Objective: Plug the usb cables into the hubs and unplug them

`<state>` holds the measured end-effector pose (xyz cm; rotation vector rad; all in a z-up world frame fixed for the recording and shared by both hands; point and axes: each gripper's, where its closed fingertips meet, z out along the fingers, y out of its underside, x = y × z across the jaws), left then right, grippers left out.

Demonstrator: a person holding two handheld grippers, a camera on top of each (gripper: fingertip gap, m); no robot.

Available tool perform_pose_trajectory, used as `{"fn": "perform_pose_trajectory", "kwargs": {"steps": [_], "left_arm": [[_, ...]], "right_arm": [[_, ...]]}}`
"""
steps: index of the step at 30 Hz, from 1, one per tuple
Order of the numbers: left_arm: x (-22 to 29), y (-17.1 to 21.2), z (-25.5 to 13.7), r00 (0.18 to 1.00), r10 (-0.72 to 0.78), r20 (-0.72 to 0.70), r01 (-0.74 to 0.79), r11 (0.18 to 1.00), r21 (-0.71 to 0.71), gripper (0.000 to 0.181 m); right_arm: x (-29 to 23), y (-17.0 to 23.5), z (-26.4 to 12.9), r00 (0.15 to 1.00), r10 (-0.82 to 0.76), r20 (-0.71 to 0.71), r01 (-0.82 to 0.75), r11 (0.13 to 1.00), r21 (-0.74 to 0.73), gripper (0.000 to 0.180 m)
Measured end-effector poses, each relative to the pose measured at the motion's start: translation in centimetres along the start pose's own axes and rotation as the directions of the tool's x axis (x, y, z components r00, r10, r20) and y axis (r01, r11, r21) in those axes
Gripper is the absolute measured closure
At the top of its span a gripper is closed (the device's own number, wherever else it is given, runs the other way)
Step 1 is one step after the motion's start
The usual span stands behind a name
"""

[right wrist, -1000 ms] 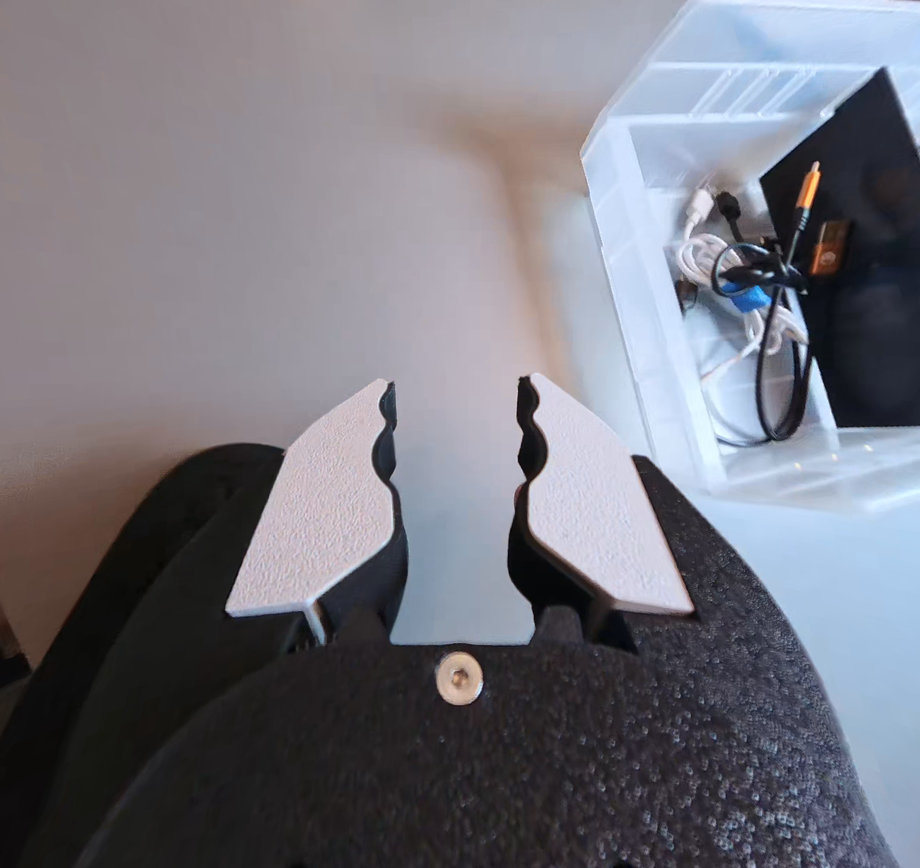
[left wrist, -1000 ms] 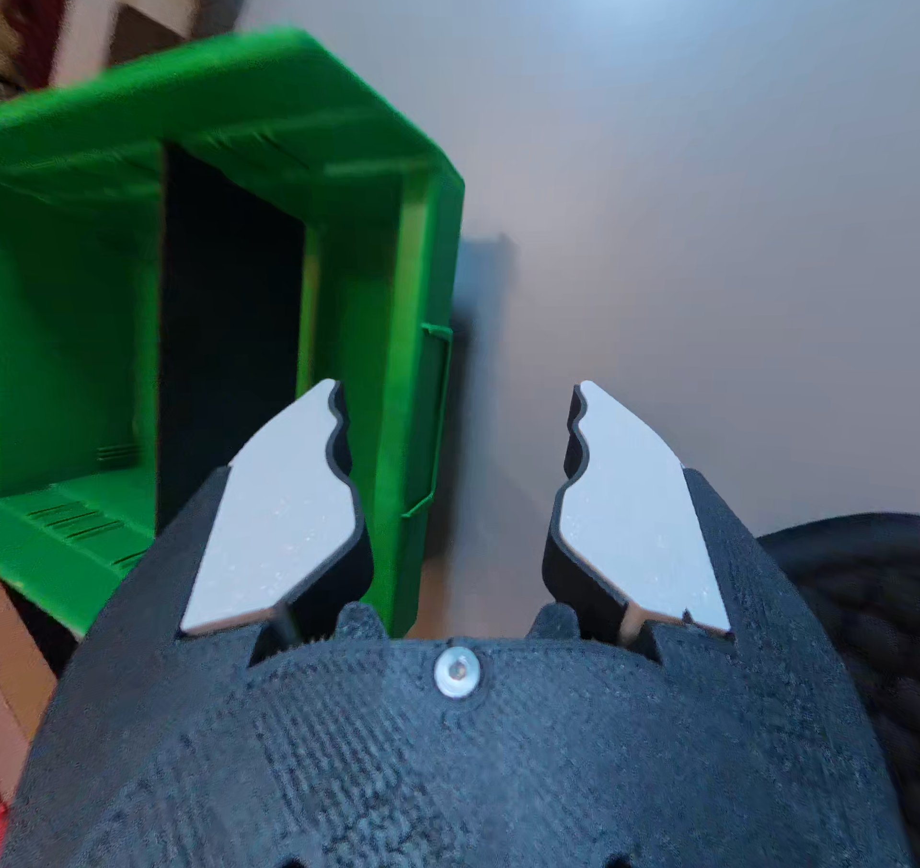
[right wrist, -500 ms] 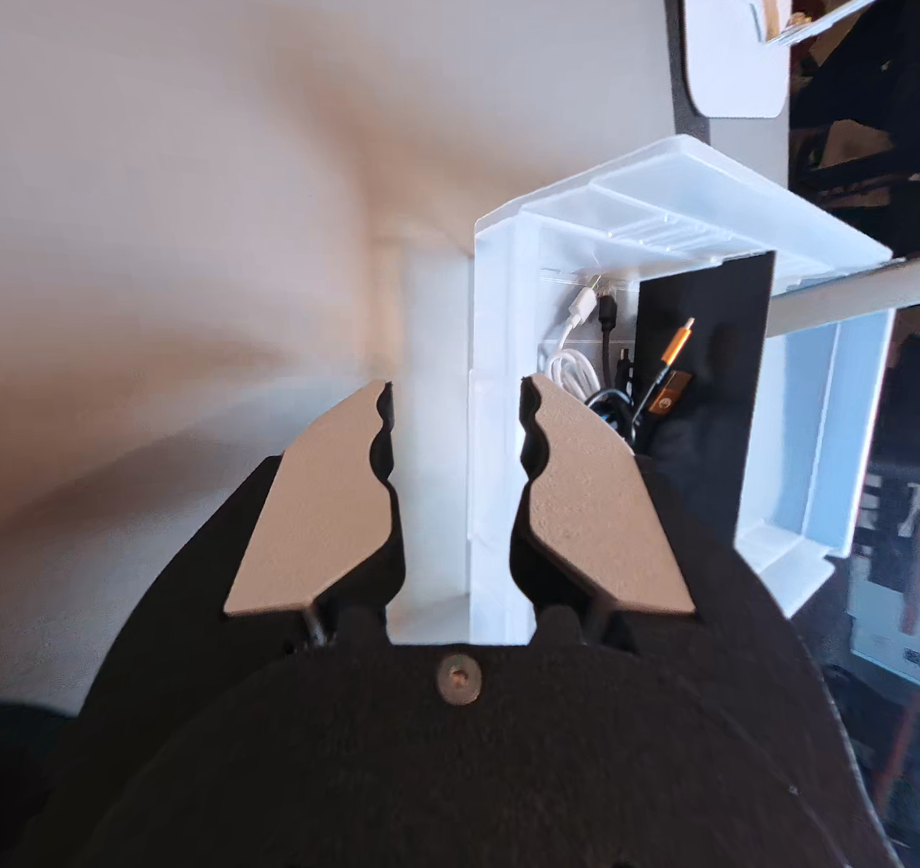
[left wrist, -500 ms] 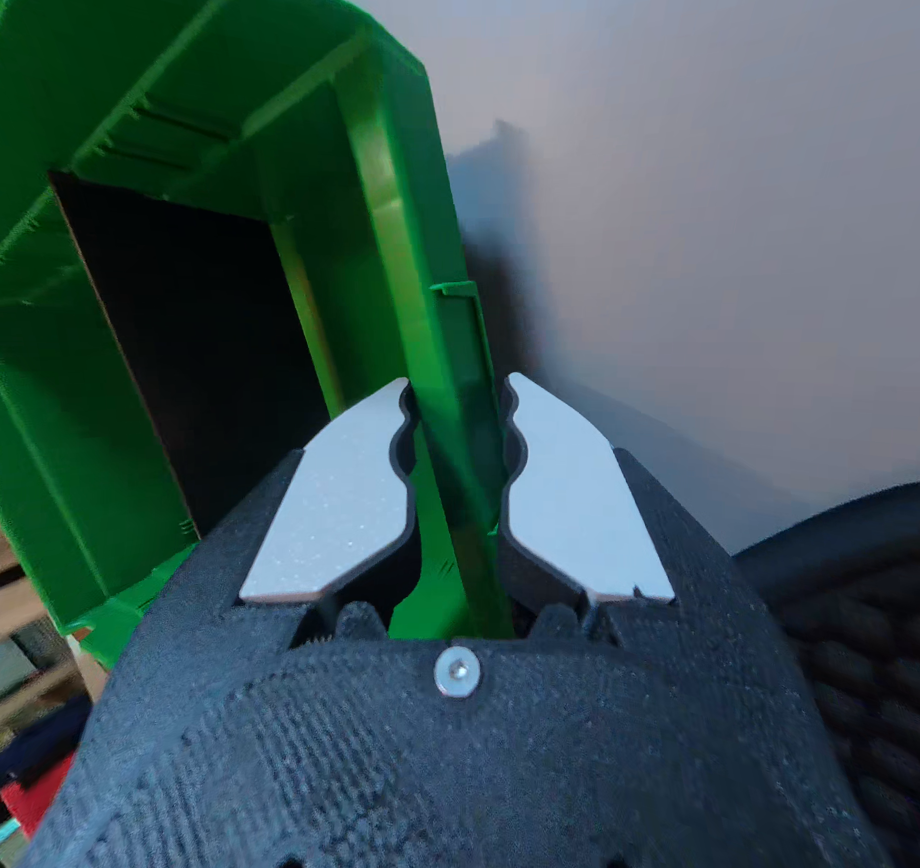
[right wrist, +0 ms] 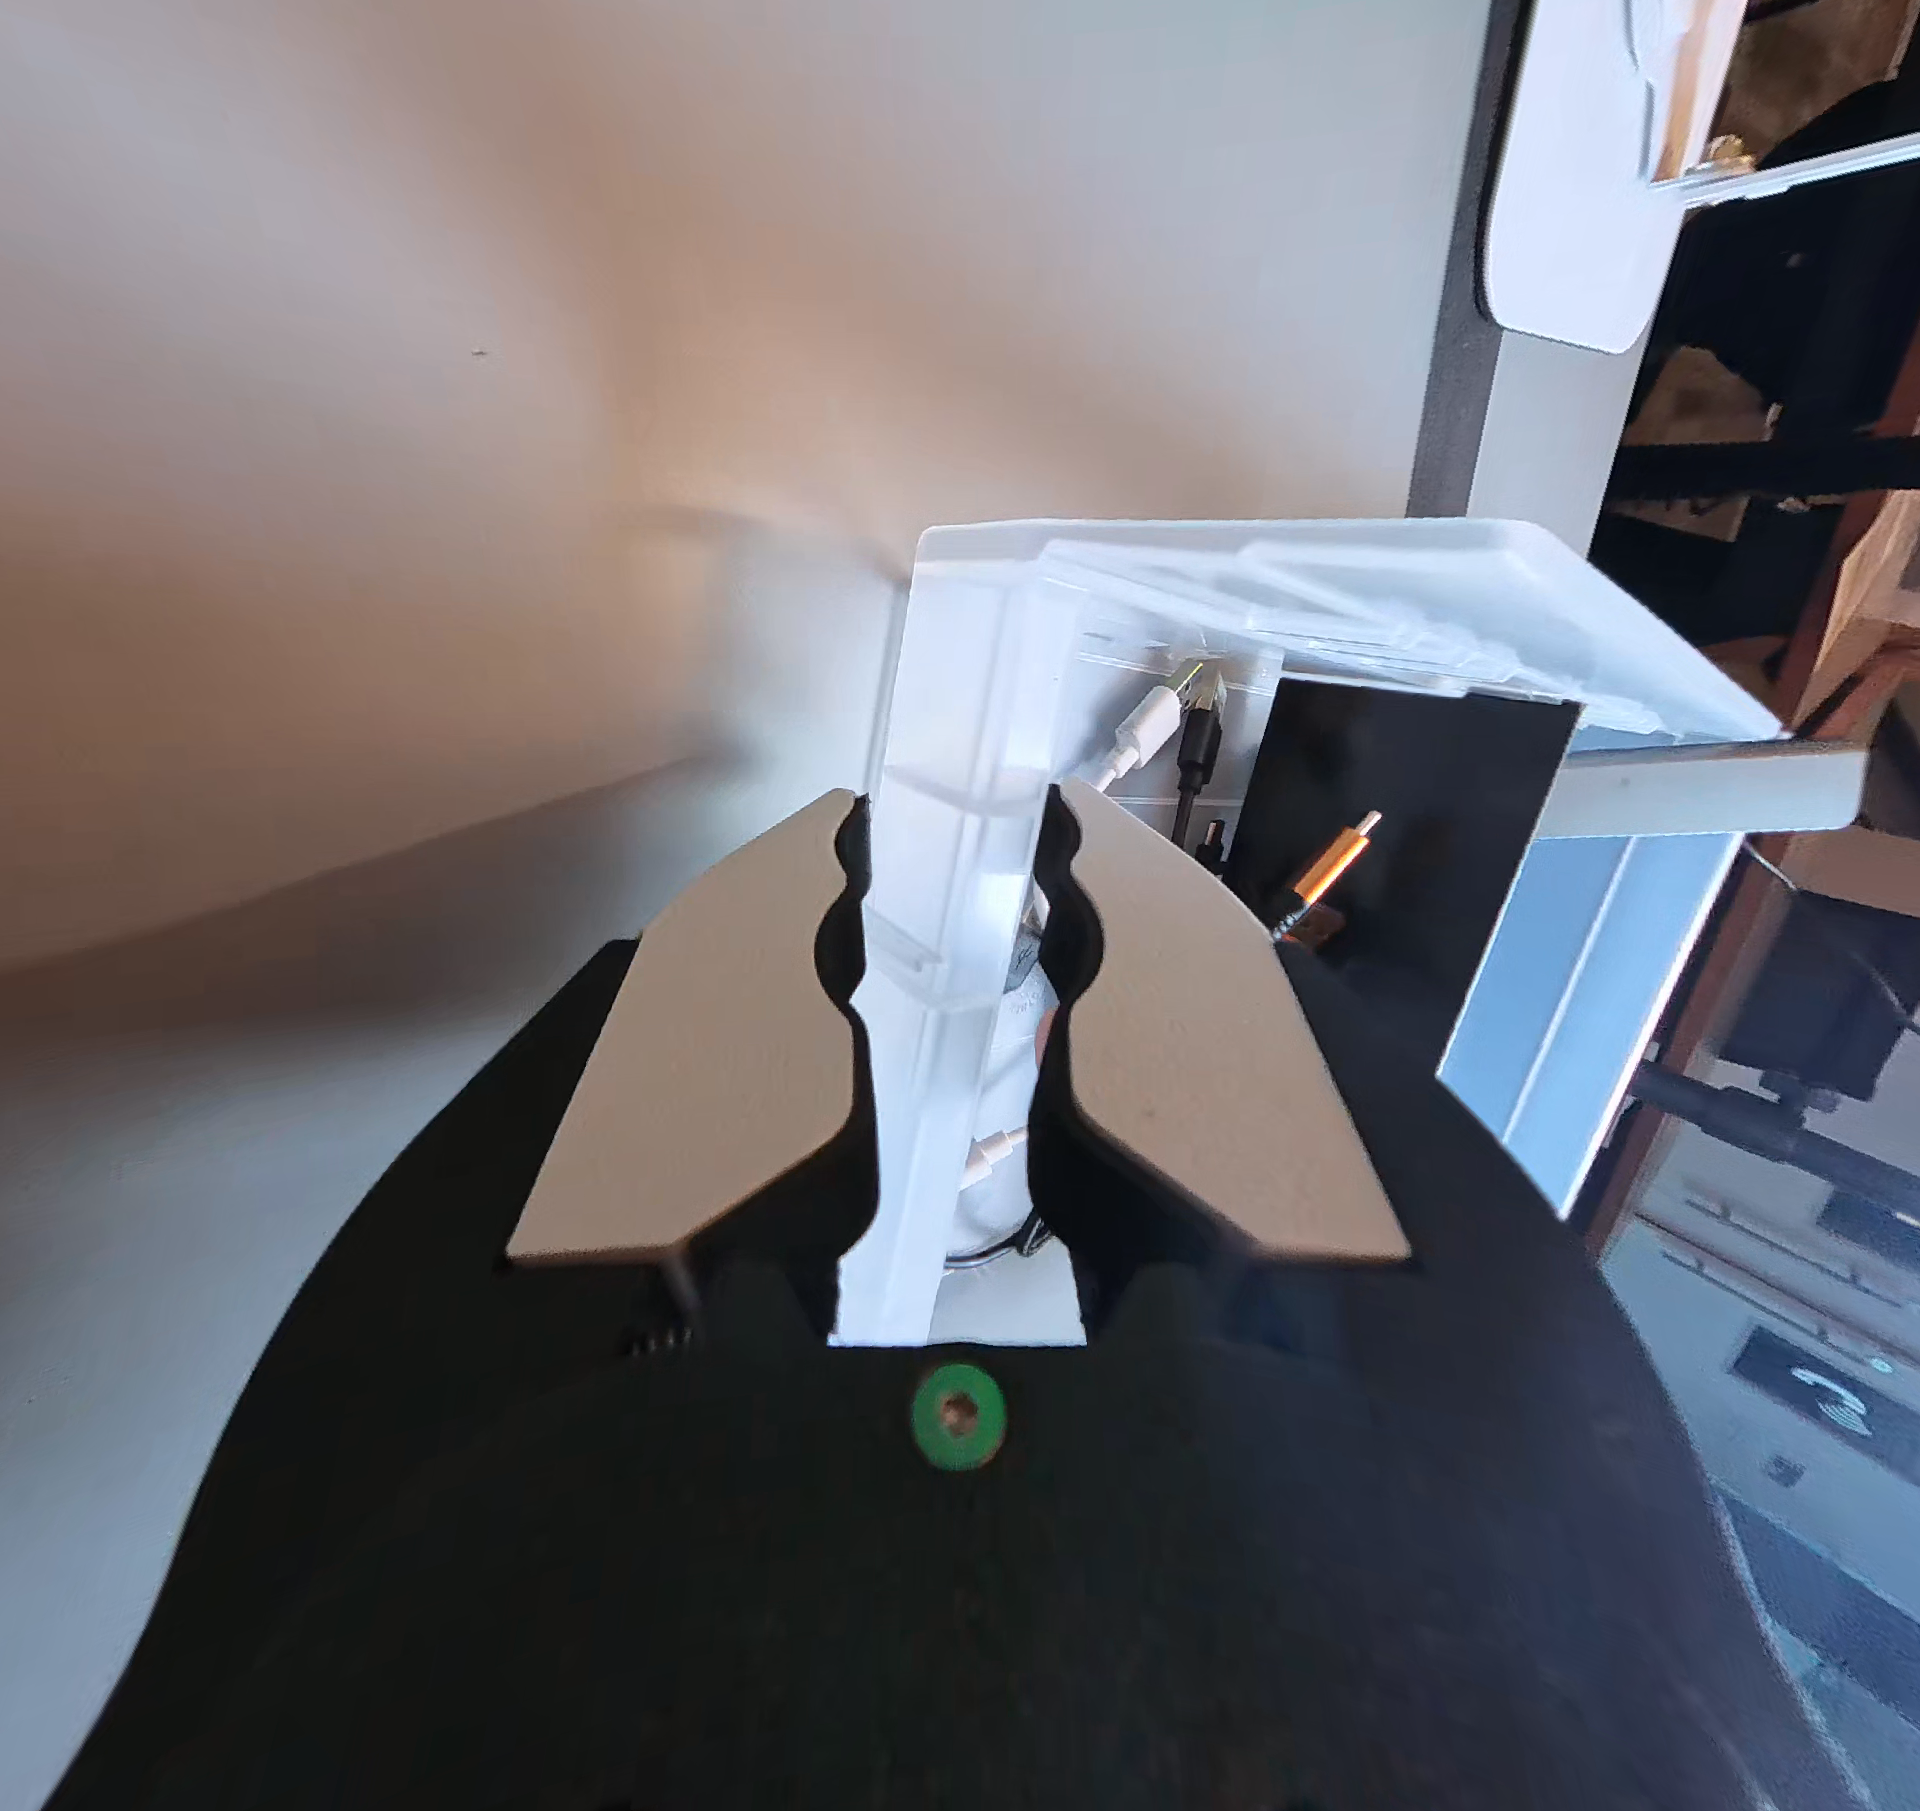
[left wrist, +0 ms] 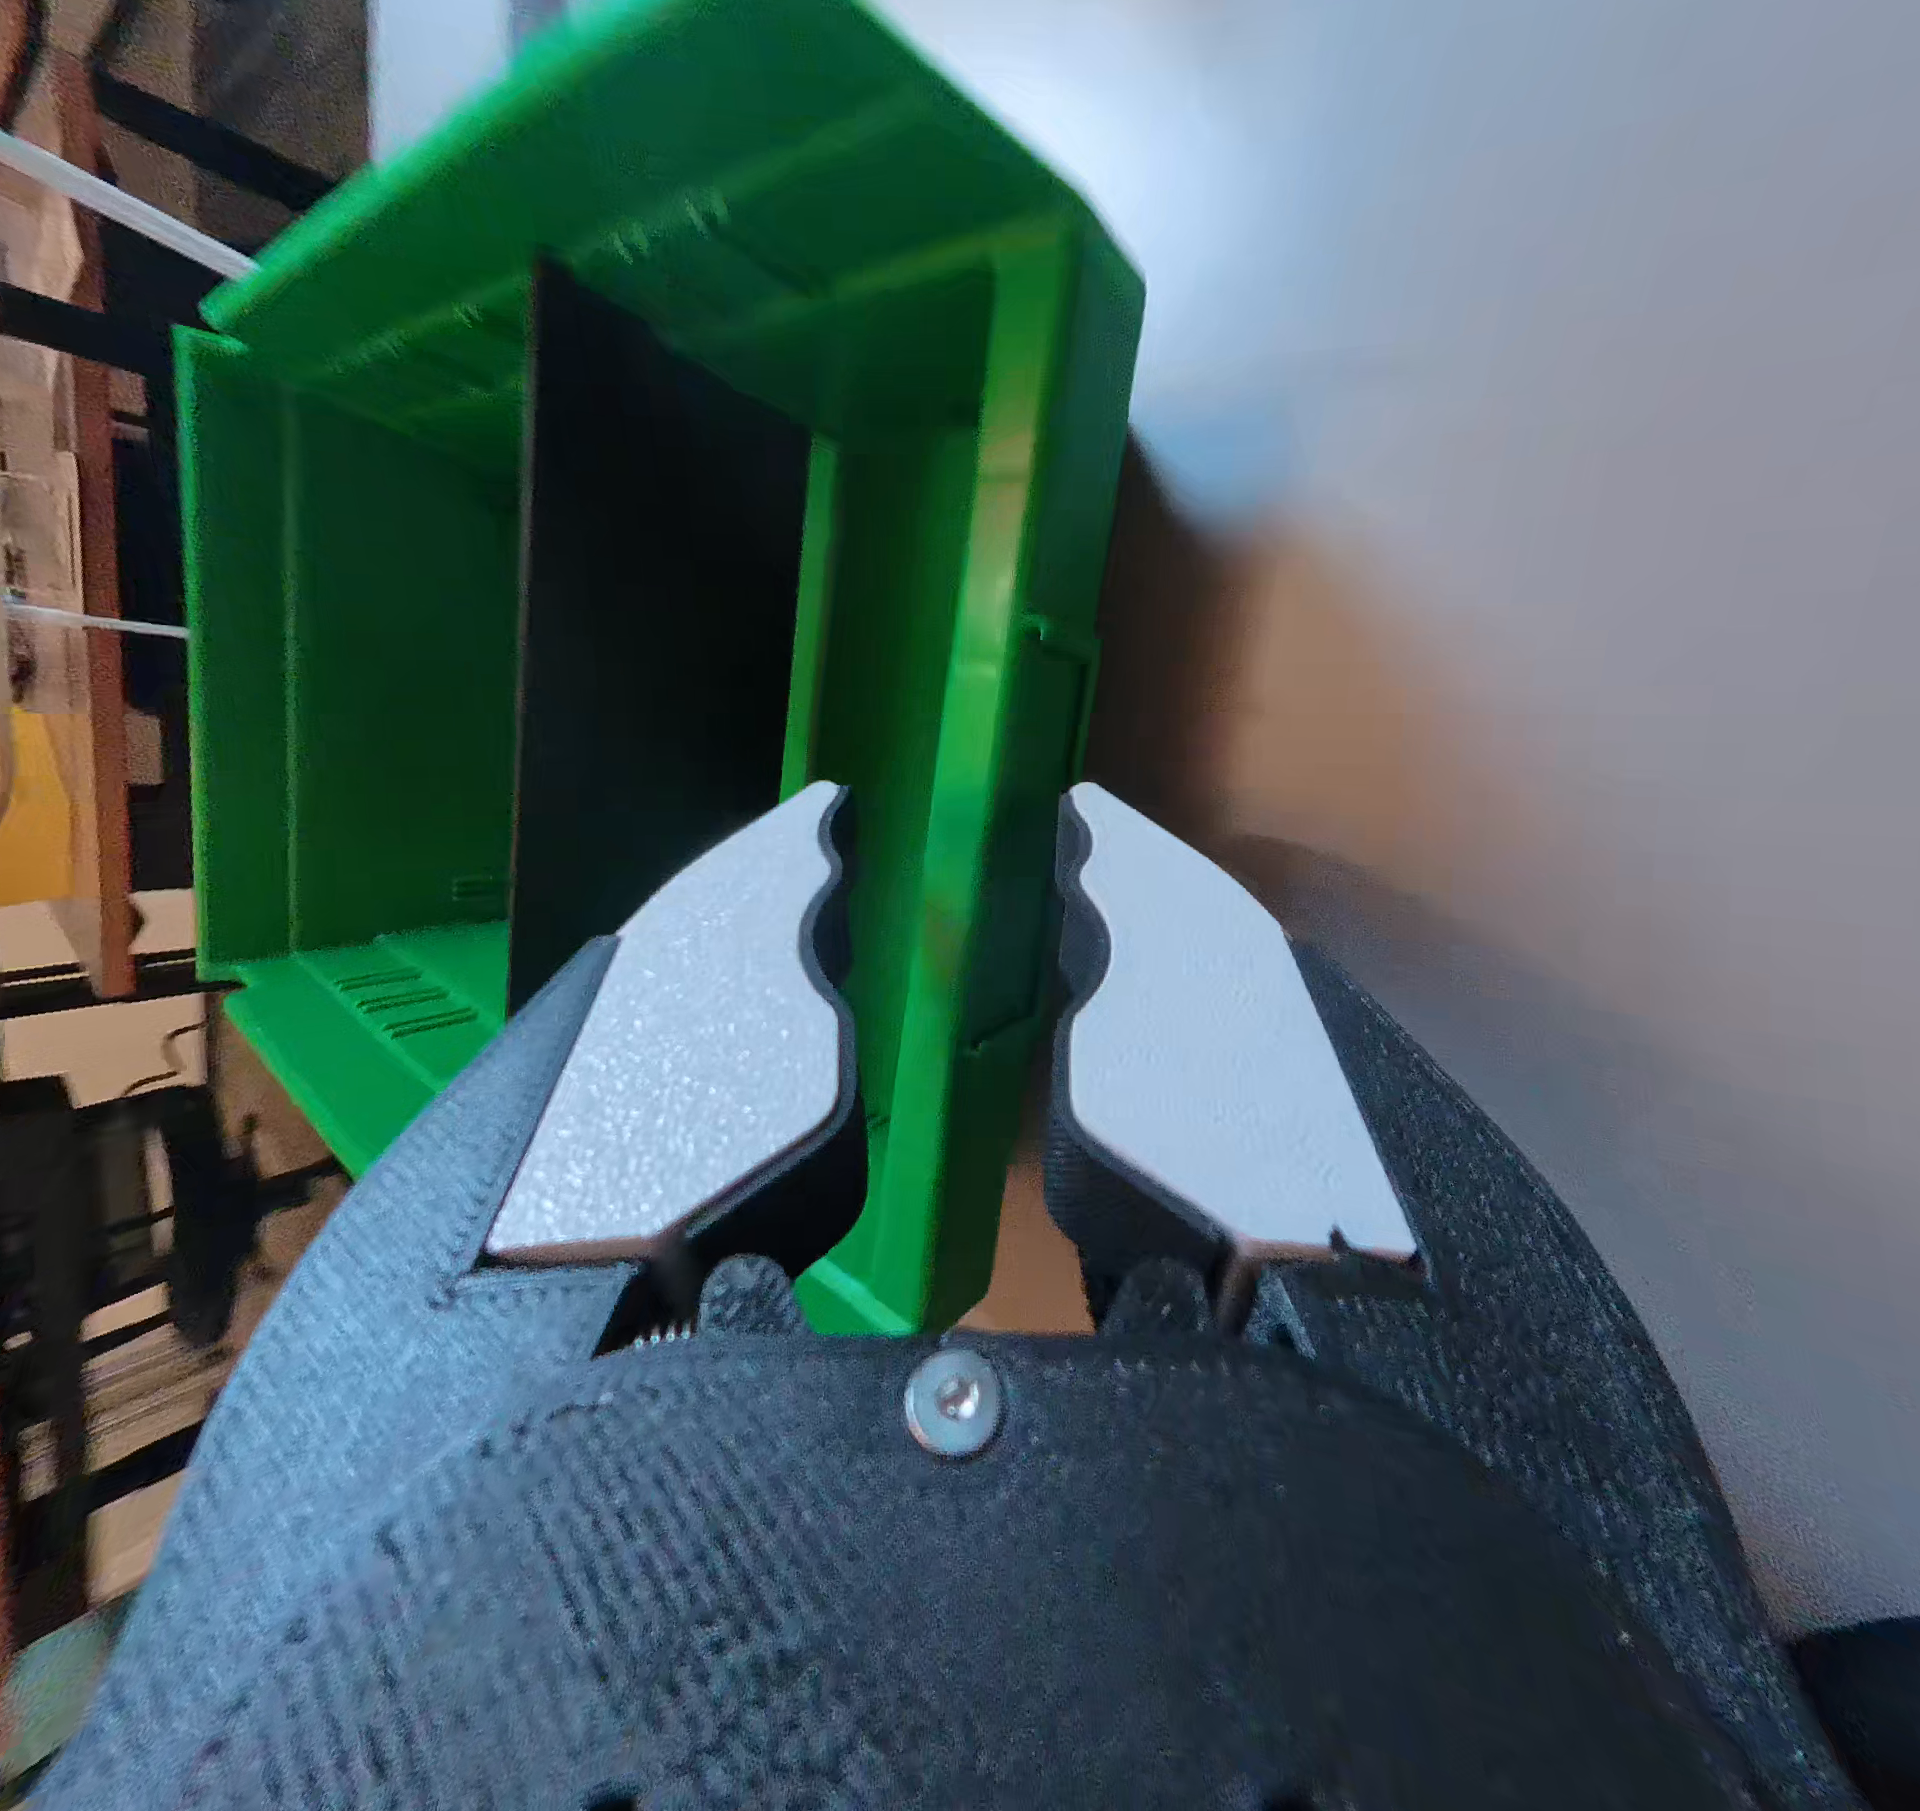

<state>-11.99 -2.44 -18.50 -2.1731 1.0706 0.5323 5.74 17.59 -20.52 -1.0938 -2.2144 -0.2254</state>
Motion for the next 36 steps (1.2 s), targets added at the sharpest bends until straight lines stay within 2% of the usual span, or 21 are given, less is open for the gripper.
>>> {"fn": "perform_pose_trajectory", "kwargs": {"steps": [3, 6, 9, 11, 13, 15, 17, 19, 21, 22, 25, 27, 30, 33, 36], "left_arm": [[1.5, -4.1, -1.9, 0.984, -0.148, -0.1, 0.164, 0.972, 0.171, 0.13], [5.4, -9.7, -3.9, 0.904, -0.267, -0.334, 0.379, 0.862, 0.337, 0.122], [8.3, -13.5, -4.1, 0.809, -0.351, -0.471, 0.544, 0.75, 0.377, 0.117], [9.4, -15.1, -4.0, 0.715, -0.427, -0.554, 0.669, 0.648, 0.364, 0.114], [9.7, -15.7, -3.9, 0.659, -0.492, -0.569, 0.737, 0.574, 0.357, 0.113], [8.8, -15.4, -3.5, 0.676, -0.553, -0.487, 0.736, 0.54, 0.408, 0.113], [8.0, -15.3, -2.9, 0.666, -0.609, -0.43, 0.745, 0.51, 0.431, 0.11], [7.2, -15.8, -1.9, 0.639, -0.656, -0.401, 0.762, 0.471, 0.444, 0.11], [6.0, -16.1, -0.4, 0.66, -0.683, -0.315, 0.735, 0.498, 0.461, 0.117], [5.7, -16.4, 0.1, 0.681, -0.675, -0.285, 0.714, 0.525, 0.463, 0.12], [5.3, -17.3, 0.9, 0.659, -0.699, -0.277, 0.733, 0.516, 0.442, 0.126], [4.7, -17.3, 1.1, 0.66, -0.711, -0.24, 0.724, 0.519, 0.455, 0.143], [4.6, -17.2, 1.0, 0.656, -0.719, -0.229, 0.727, 0.52, 0.448, 0.146], [4.6, -17.4, -0.6, 0.659, -0.715, -0.235, 0.718, 0.503, 0.481, 0.149], [3.8, -17.9, -3.7, 0.68, -0.71, -0.183, 0.663, 0.489, 0.567, 0.152]], "right_arm": [[-2.1, -0.8, -1.6, 1.0, -0.016, 0.01, 0.016, 0.999, 0.049, 0.149], [-5.4, -3.0, -4.0, 0.998, -0.064, -0.018, 0.066, 0.99, 0.122, 0.148], [-8.8, -6.6, -7.1, 0.997, -0.05, -0.052, 0.061, 0.969, 0.24, 0.147], [-9.4, -8.9, -11.2, 0.992, 0.088, -0.089, -0.049, 0.927, 0.372, 0.145], [-8.4, -8.6, -16.1, 0.952, 0.294, -0.09, -0.211, 0.838, 0.503, 0.141], [-6.6, -5.1, -20.2, 0.825, 0.563, -0.052, -0.423, 0.677, 0.602, 0.143], [-6.0, 0.1, -21.6, 0.633, 0.774, 0.018, -0.613, 0.486, 0.623, 0.143], [-7.0, 4.2, -20.4, 0.467, 0.881, 0.079, -0.737, 0.338, 0.585, 0.137], [-8.6, 5.4, -17.7, 0.398, 0.905, 0.149, -0.813, 0.272, 0.515, 0.128], [-9.3, 5.1, -16.3, 0.383, 0.902, 0.199, -0.842, 0.252, 0.477, 0.13], [-9.8, 4.4, -12.9, 0.357, 0.895, 0.267, -0.892, 0.241, 0.383, 0.134], [-8.8, 5.2, -12.1, 0.37, 0.916, 0.153, -0.88, 0.294, 0.373, 0.143], [-8.1, 5.6, -12.5, 0.435, 0.9, -0.009, -0.823, 0.402, 0.402, 0.154], [-8.5, 5.1, -13.7, 0.443, 0.896, -0.026, -0.792, 0.405, 0.458, 0.156], [-8.3, 3.9, -16.7, 0.455, 0.885, -0.094, -0.715, 0.426, 0.555, 0.156]]}}
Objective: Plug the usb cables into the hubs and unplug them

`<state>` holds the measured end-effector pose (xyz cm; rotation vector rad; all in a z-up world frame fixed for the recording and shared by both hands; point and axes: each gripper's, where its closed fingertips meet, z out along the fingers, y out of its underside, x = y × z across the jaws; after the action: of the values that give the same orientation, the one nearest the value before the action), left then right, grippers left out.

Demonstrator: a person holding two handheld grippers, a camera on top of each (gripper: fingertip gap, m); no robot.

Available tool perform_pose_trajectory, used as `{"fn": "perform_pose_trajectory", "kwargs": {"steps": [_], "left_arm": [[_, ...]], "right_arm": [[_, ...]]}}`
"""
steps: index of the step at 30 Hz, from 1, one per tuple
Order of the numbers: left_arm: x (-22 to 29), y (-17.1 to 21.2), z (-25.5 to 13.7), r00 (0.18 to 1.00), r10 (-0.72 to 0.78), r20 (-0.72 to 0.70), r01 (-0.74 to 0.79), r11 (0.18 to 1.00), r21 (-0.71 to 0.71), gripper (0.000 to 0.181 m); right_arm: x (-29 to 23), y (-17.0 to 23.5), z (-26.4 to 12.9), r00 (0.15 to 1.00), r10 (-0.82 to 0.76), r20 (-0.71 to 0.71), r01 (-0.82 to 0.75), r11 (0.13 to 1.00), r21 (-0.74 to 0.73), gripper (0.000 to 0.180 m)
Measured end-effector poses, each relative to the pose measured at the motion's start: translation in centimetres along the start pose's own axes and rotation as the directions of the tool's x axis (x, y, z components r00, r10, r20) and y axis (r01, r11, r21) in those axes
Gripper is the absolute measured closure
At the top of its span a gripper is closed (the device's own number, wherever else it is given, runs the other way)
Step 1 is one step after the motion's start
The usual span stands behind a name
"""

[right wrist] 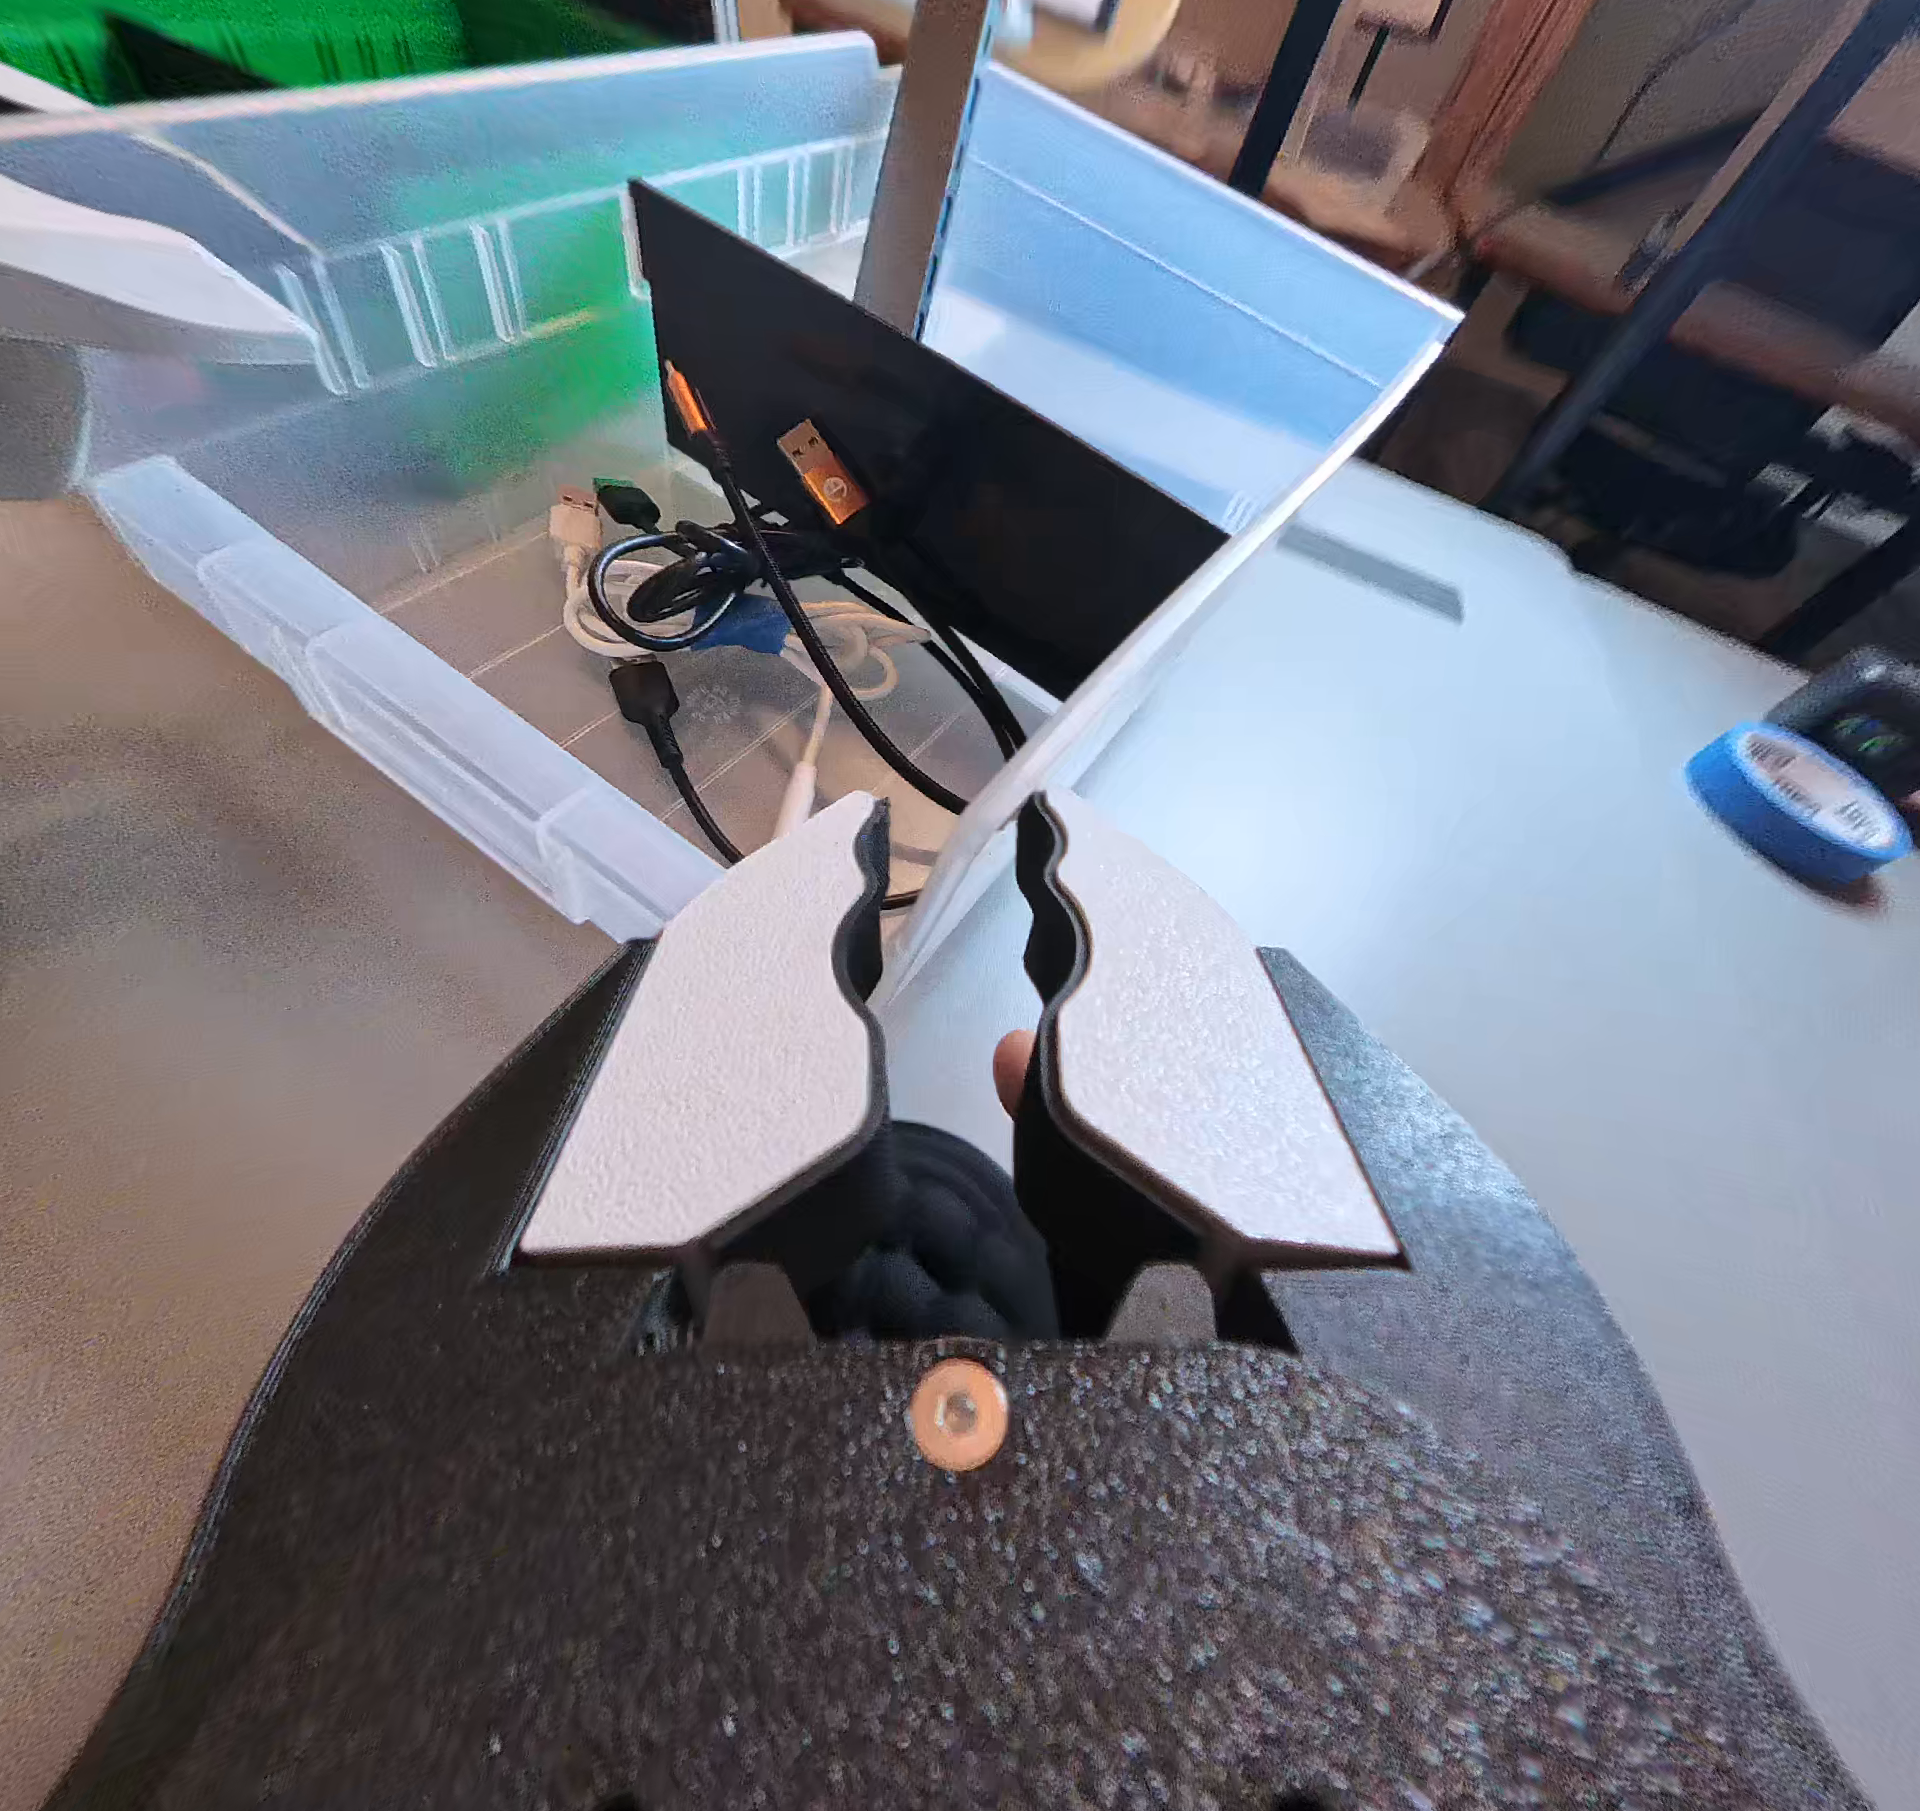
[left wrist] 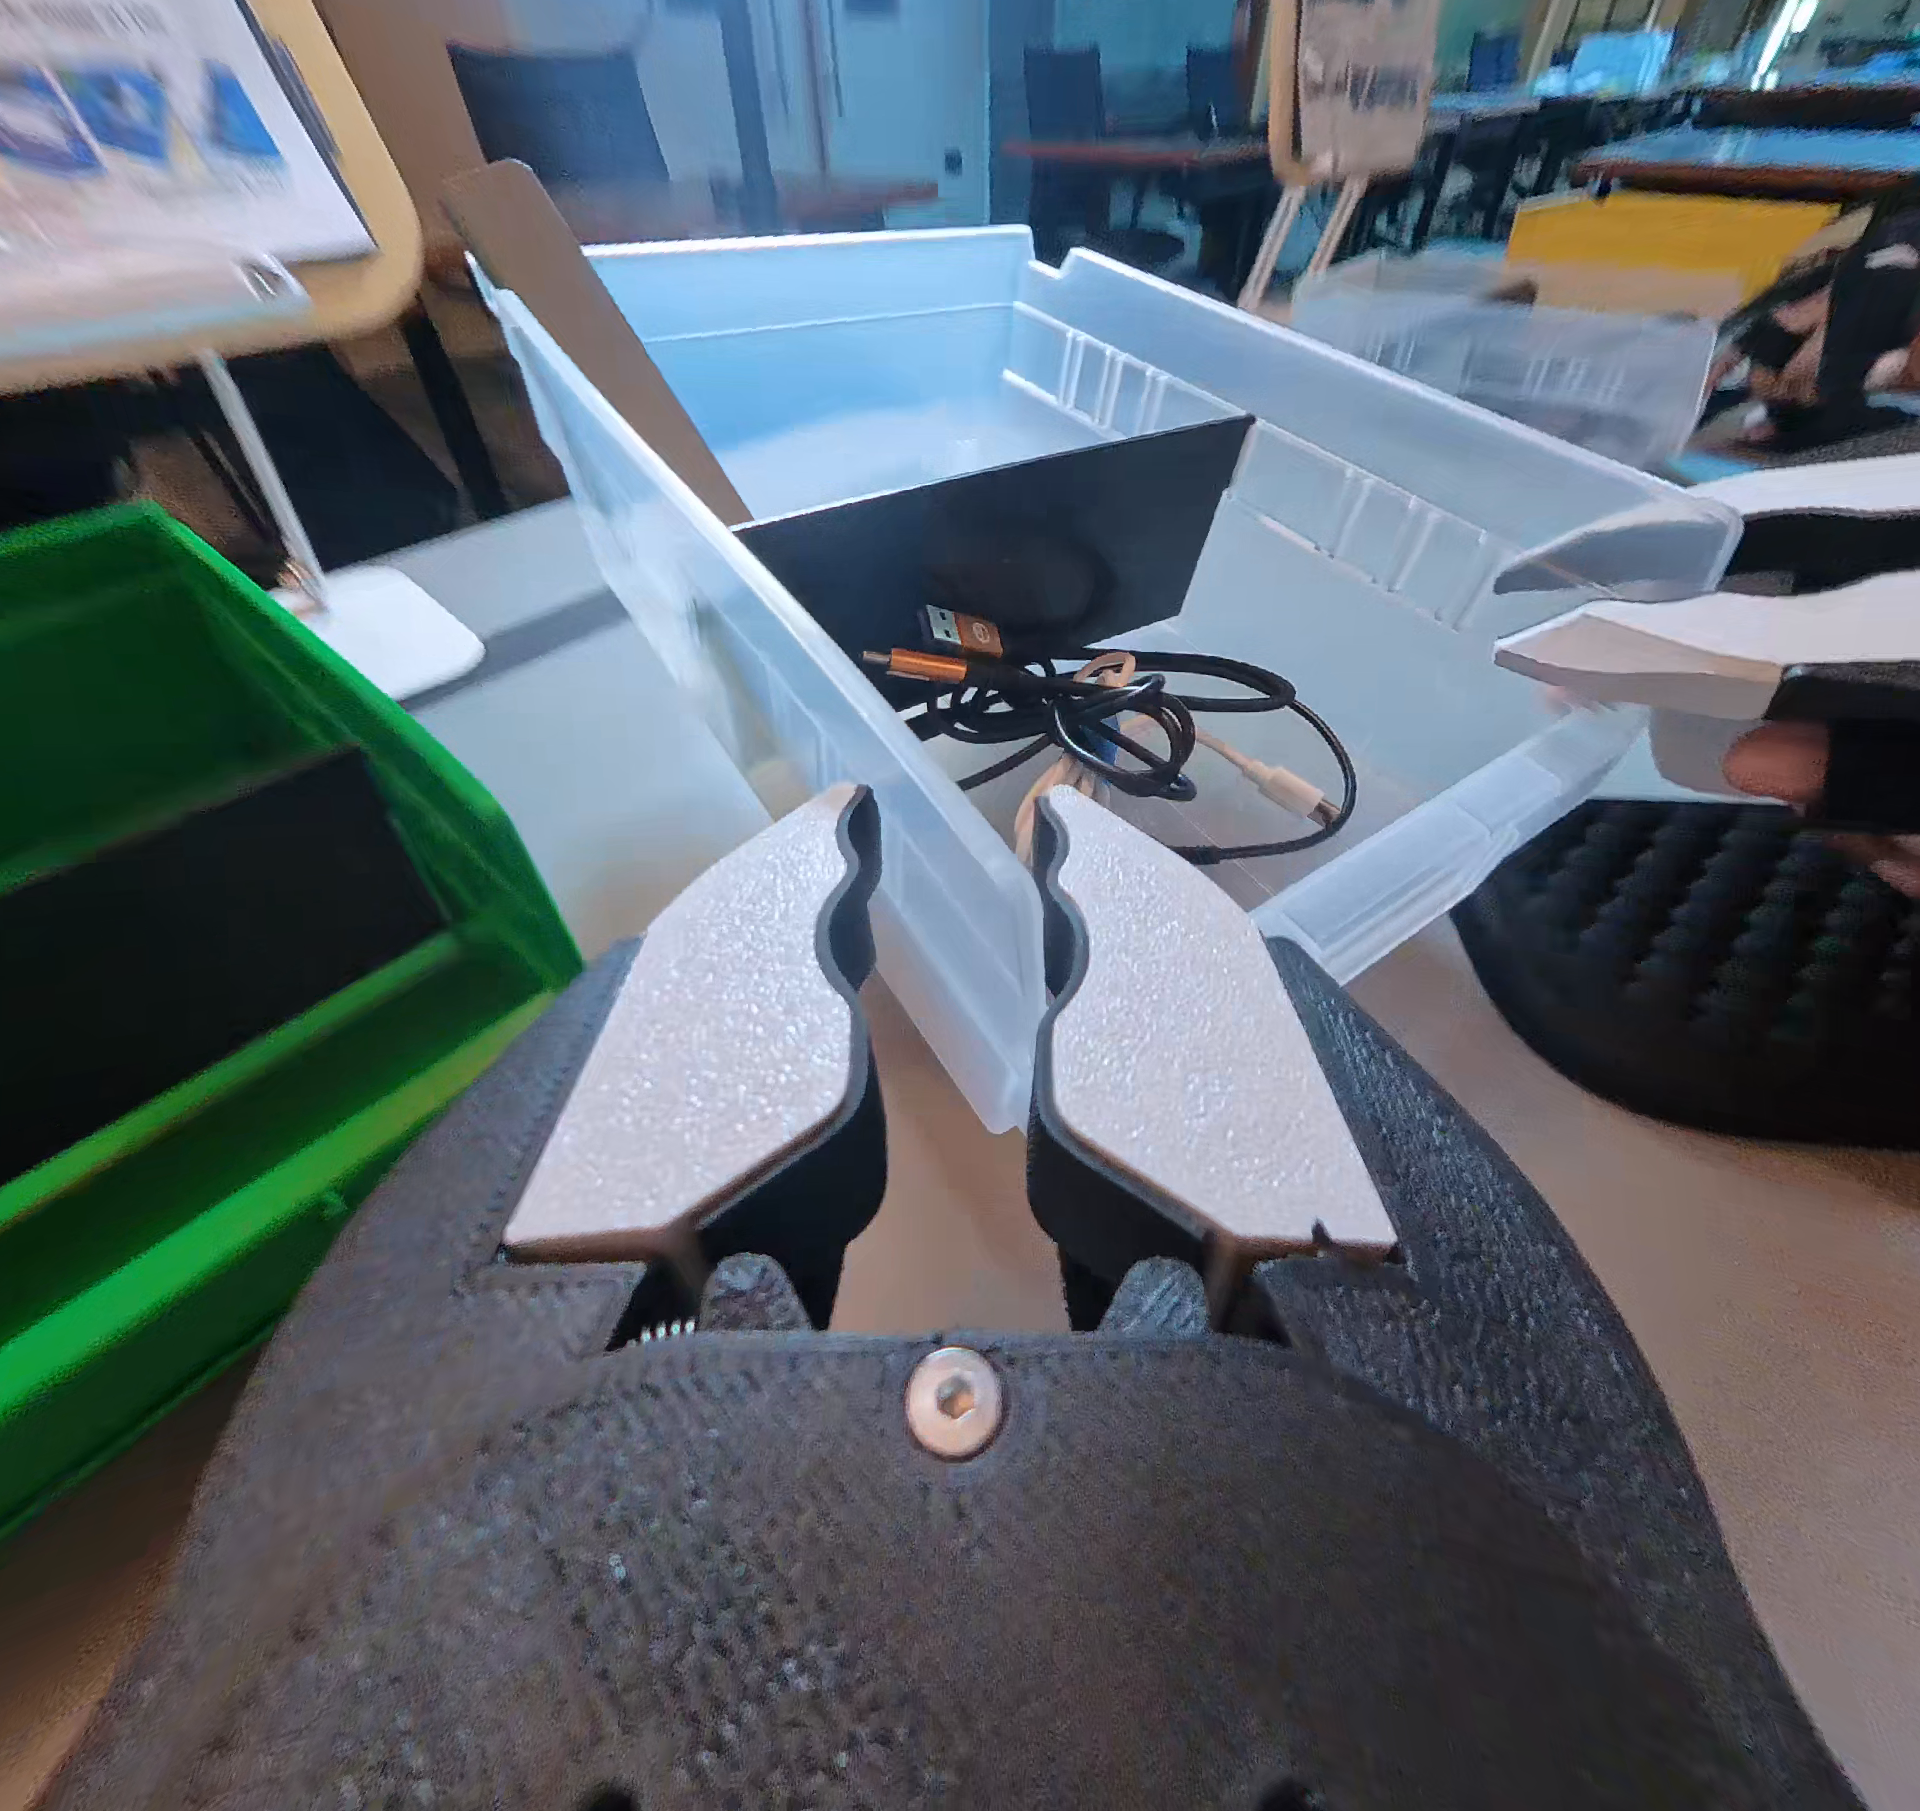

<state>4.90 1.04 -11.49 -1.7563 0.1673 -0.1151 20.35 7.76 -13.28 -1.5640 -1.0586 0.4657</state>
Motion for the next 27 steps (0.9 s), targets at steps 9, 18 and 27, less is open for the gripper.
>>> {"fn": "perform_pose_trajectory", "kwargs": {"steps": [9, 18, 27], "left_arm": [[-5.7, -8.6, -15.0, 0.967, 0.065, 0.246, -0.106, 0.982, 0.159, 0.152], [-18.9, -7.0, -35.9, 0.791, -0.071, 0.607, -0.068, 0.977, 0.203, 0.151], [-26.2, 3.4, -38.2, 0.745, -0.226, 0.627, 0.156, 0.974, 0.166, 0.152]], "right_arm": [[-9.0, -13.0, -1.2, 0.975, -0.123, 0.184, 0.067, 0.956, 0.284, 0.154], [-31.8, -22.1, 7.9, 0.798, -0.245, 0.551, 0.024, 0.926, 0.377, 0.153], [-41.3, -16.8, 15.1, 0.712, -0.176, 0.68, 0.062, 0.98, 0.189, 0.154]]}}
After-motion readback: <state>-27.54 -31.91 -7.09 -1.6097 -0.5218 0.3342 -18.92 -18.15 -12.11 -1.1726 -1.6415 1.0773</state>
